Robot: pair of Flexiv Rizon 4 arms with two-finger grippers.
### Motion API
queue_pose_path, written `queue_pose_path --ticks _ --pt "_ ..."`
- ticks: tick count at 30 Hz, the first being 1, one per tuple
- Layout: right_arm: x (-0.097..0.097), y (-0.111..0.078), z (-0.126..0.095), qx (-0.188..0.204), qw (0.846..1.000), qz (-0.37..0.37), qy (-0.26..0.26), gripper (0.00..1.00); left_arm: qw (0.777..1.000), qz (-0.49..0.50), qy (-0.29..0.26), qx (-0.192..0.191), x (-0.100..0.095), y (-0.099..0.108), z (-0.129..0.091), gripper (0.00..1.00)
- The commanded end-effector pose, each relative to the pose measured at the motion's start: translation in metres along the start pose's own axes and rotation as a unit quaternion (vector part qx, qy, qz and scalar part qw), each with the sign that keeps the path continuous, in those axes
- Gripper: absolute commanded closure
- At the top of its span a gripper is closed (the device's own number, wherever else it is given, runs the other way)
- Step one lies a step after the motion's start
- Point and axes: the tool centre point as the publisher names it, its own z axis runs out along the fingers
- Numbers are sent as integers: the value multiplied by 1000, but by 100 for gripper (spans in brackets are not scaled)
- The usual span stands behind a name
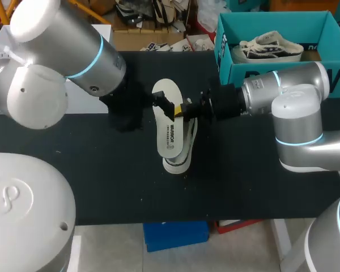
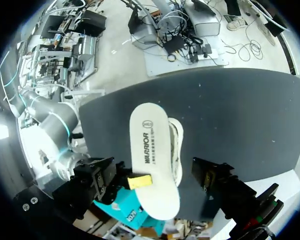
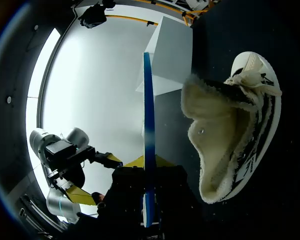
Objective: Take the shoe out of the shoebox, open the shoe tongue, remove and reinsert the insole, then place the shoe into the shoebox
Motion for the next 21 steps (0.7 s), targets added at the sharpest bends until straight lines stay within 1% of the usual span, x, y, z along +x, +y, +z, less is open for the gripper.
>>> queue_pose_path --ticks 1,7,12,21 --pt "0 0 1 -1 1000 0 0 100 983 -1 185 -1 -4 0 0 0" --pt "0 0 1 -1 1000 0 0 100 983 -5 183 -1 -4 0 0 0" --pt "0 0 1 -1 1000 0 0 100 987 -38 156 13 -4 -5 0 0" --pt "0 0 1 -1 1000 0 0 100 990 -63 124 14 -4 -8 2 0"
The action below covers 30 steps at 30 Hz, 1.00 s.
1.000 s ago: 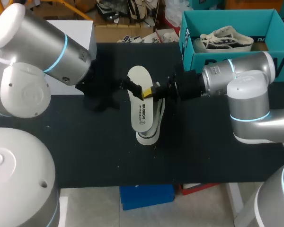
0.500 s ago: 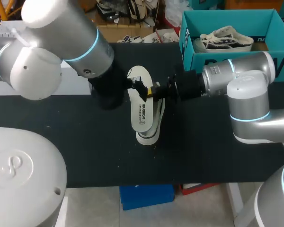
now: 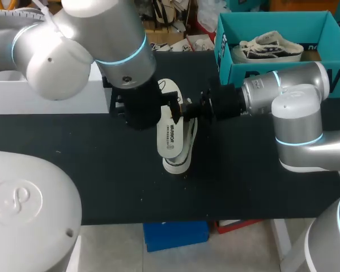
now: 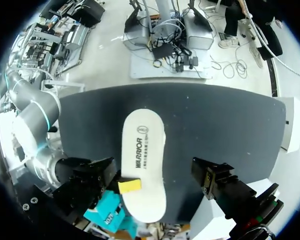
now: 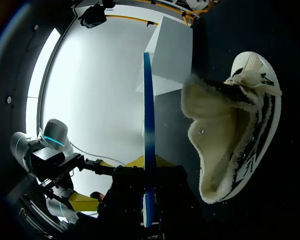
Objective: Take the shoe out of the shoebox, open the shoe tongue, remove and reinsert the insole, then place the shoe into the shoebox
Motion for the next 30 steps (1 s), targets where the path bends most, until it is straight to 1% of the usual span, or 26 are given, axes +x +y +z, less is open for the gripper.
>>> queue_pose_path --ticks 1,13,19,23,27,30 --pt "0 0 1 -1 1000 0 0 100 1000 -2 -8 -1 -3 -1 3 0" --pt "0 0 1 -1 1000 0 0 100 1000 8 -18 3 -16 -4 6 0" --pt "0 0 1 -1 1000 0 0 100 1000 13 -17 6 -18 -2 8 0" --pt "0 0 1 -1 1000 0 0 100 1000 18 -15 6 -20 3 10 0" --pt "0 0 1 -1 1000 0 0 100 1000 22 -10 3 -23 19 14 0" --pt "0 0 1 -1 1000 0 0 100 1000 24 6 -2 -25 32 16 0"
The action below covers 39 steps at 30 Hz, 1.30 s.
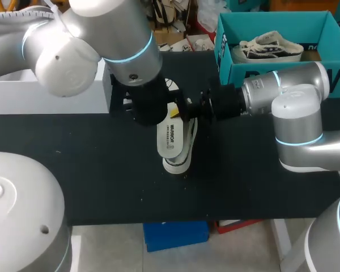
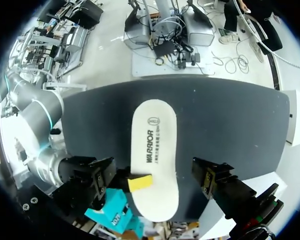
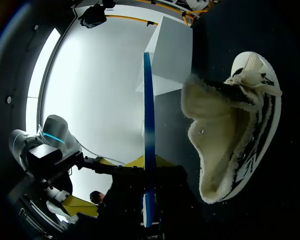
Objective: Take the shoe out of the shoebox, open the shoe tongue, remove and reinsert the insole, then place the shoe into the shoebox
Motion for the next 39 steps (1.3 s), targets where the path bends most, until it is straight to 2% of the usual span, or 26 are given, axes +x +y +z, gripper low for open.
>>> queue_pose_path --ticks 1,27,32,39 --pt "0 0 1 -1 1000 0 0 100 1000 1 22 2 -9 20 7 0" --pt "0 0 1 -1 1000 0 0 100 999 6 33 -28 -7 137 17 0" --pt "0 0 1 -1 1000 0 0 100 999 3 34 -35 -2 153 16 0" --pt "0 0 1 -1 1000 0 0 100 999 0 31 -42 -1 162 14 0"
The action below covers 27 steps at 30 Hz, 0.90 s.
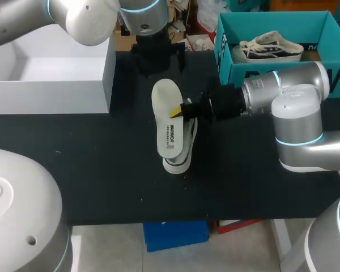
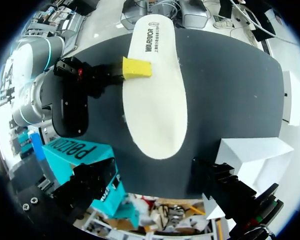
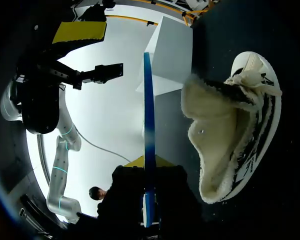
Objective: Take the shoe out of the shoebox, open the shoe tongue, remove and reinsert the insole, then place the shoe into the shoebox
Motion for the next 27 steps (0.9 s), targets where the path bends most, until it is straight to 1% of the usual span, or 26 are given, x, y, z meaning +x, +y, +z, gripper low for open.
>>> queue_pose_path --ticks 1,7,13,18,27 --pt "0 0 1 -1 1000 0 0 100 1000 -1 0 0 1 3 2 0" --pt "0 0 1 -1 1000 0 0 100 1000 -2 -1 3 3 -1 2 0" --pt "0 0 1 -1 1000 0 0 100 1000 -3 -8 3 3 -15 -5 0" --pt "0 0 1 -1 1000 0 0 100 1000 -3 -10 4 4 -31 -12 0" --pt "0 0 1 -1 1000 0 0 100 1000 -3 -15 7 6 -67 -25 0"
